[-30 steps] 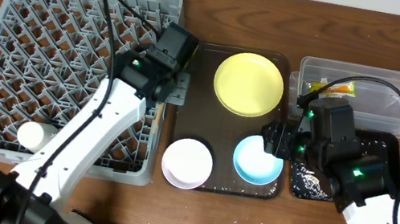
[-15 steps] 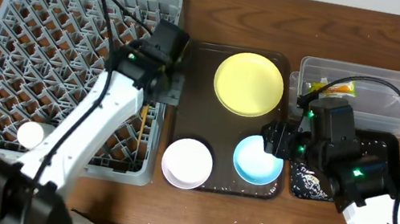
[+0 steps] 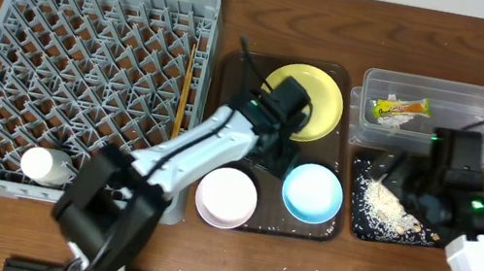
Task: Sort waste into correct bins and load items into the dishwasher
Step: 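Grasp the blue bowl rim with left gripper and lift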
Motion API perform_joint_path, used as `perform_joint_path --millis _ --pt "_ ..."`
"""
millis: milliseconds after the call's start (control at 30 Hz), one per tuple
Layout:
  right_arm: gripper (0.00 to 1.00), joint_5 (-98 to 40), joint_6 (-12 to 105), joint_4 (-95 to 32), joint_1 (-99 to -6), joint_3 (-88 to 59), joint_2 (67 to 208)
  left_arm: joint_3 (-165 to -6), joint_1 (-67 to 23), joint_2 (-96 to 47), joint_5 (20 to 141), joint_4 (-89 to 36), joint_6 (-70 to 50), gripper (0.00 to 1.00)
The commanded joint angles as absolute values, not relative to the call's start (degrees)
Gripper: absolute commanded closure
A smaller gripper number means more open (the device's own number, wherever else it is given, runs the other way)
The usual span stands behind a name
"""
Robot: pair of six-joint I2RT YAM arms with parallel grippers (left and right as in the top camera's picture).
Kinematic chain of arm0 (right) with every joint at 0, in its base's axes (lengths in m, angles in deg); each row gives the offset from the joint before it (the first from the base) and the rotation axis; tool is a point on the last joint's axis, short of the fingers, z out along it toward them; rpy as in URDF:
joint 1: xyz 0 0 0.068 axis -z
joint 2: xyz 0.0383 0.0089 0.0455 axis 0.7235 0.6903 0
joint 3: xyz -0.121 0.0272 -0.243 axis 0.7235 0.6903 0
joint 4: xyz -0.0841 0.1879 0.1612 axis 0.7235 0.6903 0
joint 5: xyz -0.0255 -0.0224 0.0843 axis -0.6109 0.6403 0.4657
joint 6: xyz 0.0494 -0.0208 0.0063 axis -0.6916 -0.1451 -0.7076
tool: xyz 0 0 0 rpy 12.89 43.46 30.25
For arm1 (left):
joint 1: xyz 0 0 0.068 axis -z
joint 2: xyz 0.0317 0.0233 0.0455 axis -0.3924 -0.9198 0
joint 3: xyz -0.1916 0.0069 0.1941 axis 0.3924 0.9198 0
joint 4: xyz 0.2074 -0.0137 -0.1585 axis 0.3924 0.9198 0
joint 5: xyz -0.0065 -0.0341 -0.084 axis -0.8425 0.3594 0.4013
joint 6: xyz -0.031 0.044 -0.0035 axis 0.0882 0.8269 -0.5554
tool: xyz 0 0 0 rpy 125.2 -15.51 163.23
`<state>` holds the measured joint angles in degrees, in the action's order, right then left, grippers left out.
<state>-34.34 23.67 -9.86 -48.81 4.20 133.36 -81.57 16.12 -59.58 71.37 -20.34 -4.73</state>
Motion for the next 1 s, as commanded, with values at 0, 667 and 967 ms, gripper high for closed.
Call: perform_joint_path --millis 0,667,967 --pt "0.01 -35.2 23.1 -9.3 -45.9 4.1 133.4 -82.4 18.0 -63.0 73.4 -21.4 -5.2 0.51" --pt "0.01 -35.2 23.1 -9.3 -45.8 4.1 133.4 -87.4 5.1 -41.0 39.1 -7.1 -5.0 0.93" --pt "0.01 -35.2 23.1 -9.3 -45.8 4.1 133.4 -87.2 -7.6 -40.3 -1.9 -10.7 -2.1 0.93"
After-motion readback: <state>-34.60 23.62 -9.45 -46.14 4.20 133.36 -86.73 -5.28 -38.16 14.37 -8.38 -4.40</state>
